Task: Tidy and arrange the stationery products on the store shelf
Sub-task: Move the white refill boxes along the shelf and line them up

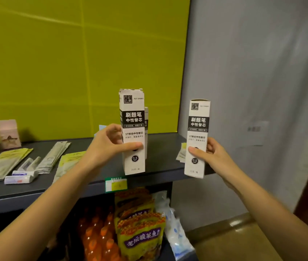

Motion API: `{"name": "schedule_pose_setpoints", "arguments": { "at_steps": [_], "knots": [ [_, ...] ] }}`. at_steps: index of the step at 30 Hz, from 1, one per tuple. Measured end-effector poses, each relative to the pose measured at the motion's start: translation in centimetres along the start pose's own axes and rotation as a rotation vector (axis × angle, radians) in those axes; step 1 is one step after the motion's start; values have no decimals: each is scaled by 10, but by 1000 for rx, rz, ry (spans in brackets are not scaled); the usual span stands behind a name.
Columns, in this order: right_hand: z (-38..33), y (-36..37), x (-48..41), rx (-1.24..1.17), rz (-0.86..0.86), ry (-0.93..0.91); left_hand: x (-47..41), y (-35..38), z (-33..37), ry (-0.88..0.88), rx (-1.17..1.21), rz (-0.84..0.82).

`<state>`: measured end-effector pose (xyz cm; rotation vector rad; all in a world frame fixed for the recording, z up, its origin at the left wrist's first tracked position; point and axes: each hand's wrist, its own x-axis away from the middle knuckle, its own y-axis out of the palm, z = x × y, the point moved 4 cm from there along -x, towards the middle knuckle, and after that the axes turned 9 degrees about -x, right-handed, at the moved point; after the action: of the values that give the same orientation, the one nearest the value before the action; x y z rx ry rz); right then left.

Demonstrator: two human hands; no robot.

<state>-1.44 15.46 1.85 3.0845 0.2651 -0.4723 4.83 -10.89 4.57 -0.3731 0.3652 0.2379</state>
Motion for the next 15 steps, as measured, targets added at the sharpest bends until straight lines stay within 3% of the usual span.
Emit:
{"name": "schedule_pose_setpoints", "arguments": {
  "at_steps": [7, 15],
  "knots": [
    [19, 38, -78, -48, -160, -26, -27, -24, -21, -64, -143, 170],
    [51, 57, -135, 161, -246, 13, -62, -23, -59, -140, -240, 222]
  ]
}}
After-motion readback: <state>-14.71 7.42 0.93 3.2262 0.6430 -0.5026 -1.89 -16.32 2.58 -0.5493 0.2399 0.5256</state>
